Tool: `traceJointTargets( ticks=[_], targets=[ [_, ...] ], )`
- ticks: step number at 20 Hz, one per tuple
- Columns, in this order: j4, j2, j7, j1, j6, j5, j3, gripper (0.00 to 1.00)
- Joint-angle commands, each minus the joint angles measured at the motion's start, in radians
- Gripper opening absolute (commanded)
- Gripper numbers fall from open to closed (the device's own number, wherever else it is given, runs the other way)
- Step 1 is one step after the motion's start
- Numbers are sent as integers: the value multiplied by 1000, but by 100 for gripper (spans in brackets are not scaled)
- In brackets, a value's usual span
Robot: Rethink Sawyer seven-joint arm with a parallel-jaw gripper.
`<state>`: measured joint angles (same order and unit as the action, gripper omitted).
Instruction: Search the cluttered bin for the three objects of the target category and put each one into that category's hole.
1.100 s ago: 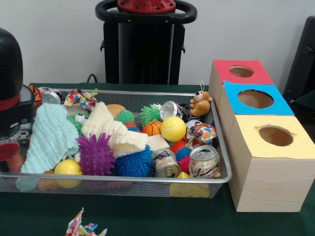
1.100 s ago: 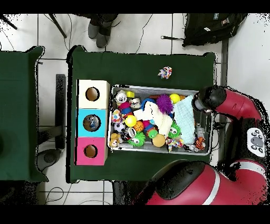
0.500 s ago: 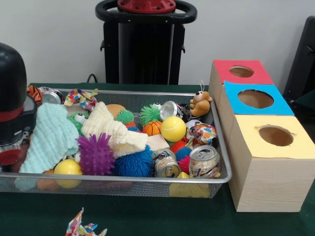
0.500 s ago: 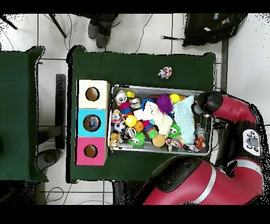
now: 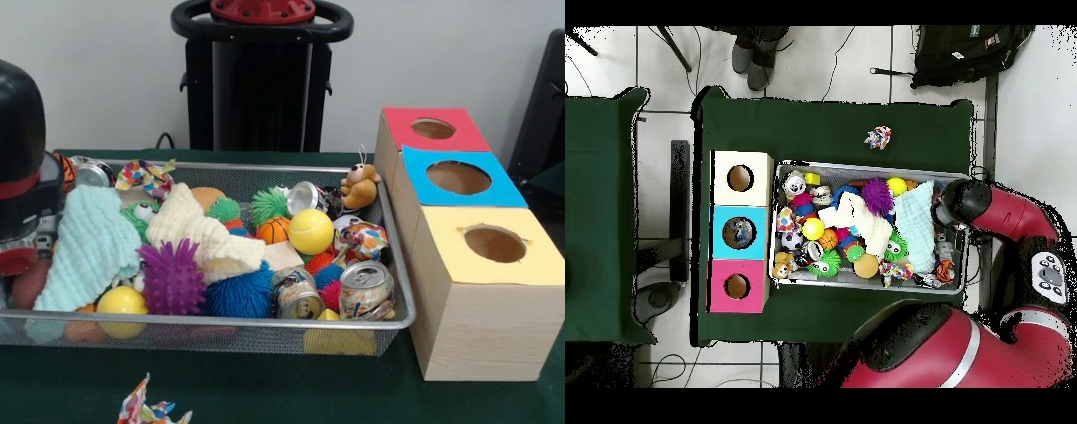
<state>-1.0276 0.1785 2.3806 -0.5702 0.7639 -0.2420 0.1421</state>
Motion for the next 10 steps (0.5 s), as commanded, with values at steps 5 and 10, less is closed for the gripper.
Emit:
traceJointTargets(
  ticks=[5, 10],
  targets=[
    [-239, 133, -32, -22, 104, 9, 1, 0],
    [-276, 167, -42, -14, 124, 8, 4, 0]
  ],
)
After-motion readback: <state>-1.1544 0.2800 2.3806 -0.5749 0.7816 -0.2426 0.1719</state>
